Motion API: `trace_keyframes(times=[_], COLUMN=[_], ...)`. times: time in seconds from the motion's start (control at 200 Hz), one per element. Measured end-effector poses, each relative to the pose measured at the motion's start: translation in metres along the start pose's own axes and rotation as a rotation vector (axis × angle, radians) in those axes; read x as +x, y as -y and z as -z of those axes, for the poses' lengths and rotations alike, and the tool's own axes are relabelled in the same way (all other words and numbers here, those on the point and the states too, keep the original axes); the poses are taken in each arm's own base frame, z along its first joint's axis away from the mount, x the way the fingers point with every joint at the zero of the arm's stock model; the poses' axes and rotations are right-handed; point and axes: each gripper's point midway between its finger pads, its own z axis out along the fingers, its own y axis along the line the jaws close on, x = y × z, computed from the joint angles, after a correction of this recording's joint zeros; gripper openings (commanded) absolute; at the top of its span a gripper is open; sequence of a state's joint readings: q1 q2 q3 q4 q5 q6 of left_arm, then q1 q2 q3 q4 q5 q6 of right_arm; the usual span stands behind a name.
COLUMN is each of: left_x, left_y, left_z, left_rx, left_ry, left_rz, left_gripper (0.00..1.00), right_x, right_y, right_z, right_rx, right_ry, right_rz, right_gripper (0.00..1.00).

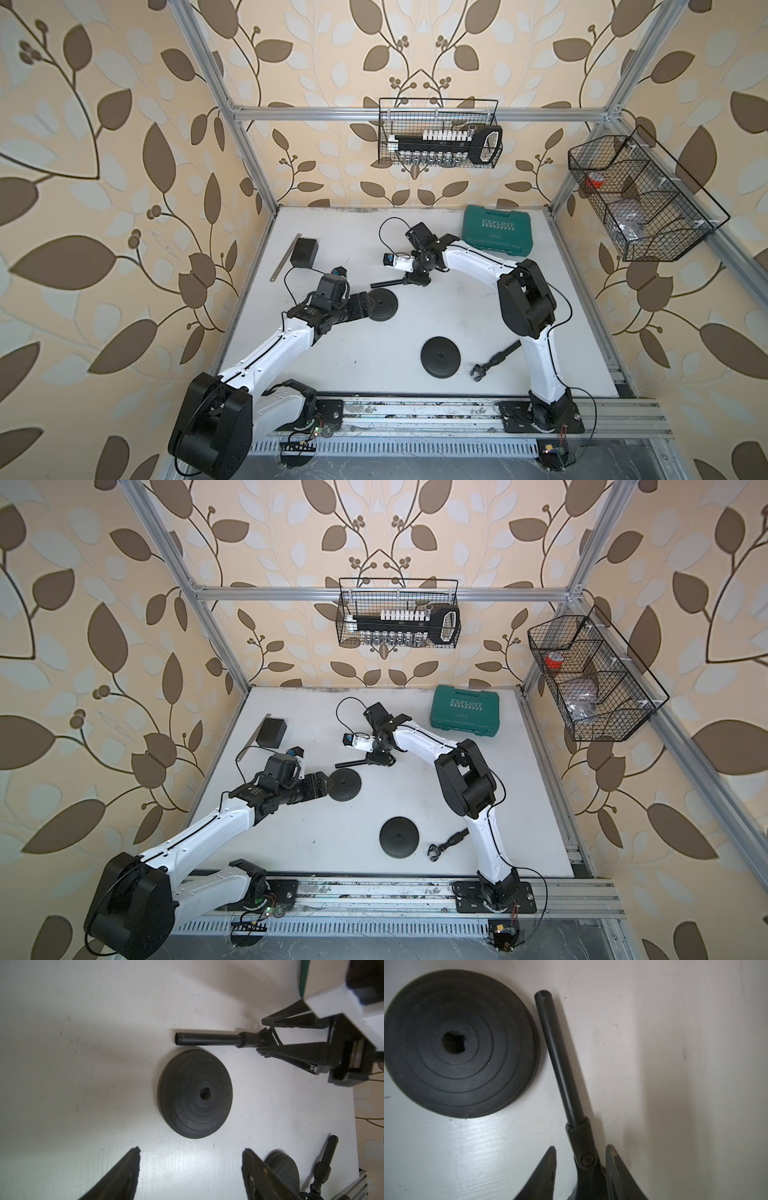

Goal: Assemble a microphone stand
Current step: Pick up the microphone stand pole from the center of the board.

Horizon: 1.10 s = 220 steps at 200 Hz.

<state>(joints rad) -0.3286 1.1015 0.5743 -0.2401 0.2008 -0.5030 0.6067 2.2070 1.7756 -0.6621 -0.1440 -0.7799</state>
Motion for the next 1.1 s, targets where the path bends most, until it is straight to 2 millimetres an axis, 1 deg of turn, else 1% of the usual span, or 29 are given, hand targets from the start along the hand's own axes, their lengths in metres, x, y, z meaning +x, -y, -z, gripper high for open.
trace_keyframes(times=[0.08,0.21,0.375,0.61,0.75,0.86,0.995,1.1], left_x=[0.003,0.006,0.008,0.008,0.008,0.008,0.008,0.007], left_y=[-0.002,-0.005,-0.006,-0.006,-0.006,-0.006,-0.006,-0.006], left_z=[-0.001,-0.002,-0.003,-0.002,-0.002,-0.002,-0.002,-0.002], left_rx=[-0.005,-0.009,-0.012,-0.014,-0.014,-0.014,-0.015,-0.014], left_ry=[-0.007,-0.013,-0.018,-0.016,-0.015,-0.015,-0.015,-0.011], left_rz=[0.002,0.003,0.006,0.008,0.012,0.022,0.033,0.037], left_gripper=[0.78,0.78,0.79,0.8,0.81,0.81,0.81,0.81], right_x=[0.002,0.008,0.011,0.012,0.013,0.014,0.014,0.016], right_y=[0.003,0.002,0.0,-0.004,-0.003,-0.003,-0.003,-0.004], right_z=[-0.006,-0.013,-0.021,-0.022,-0.022,-0.022,-0.023,-0.026], right_rx=[0.002,-0.012,-0.018,-0.021,-0.018,-0.016,-0.018,-0.024], right_ry=[-0.022,-0.056,-0.084,-0.105,-0.111,-0.116,-0.117,-0.12], right_rz=[0.015,0.039,0.075,0.131,0.16,0.178,0.197,0.211], right_gripper=[0.4,0.4,0.37,0.31,0.32,0.3,0.34,0.31])
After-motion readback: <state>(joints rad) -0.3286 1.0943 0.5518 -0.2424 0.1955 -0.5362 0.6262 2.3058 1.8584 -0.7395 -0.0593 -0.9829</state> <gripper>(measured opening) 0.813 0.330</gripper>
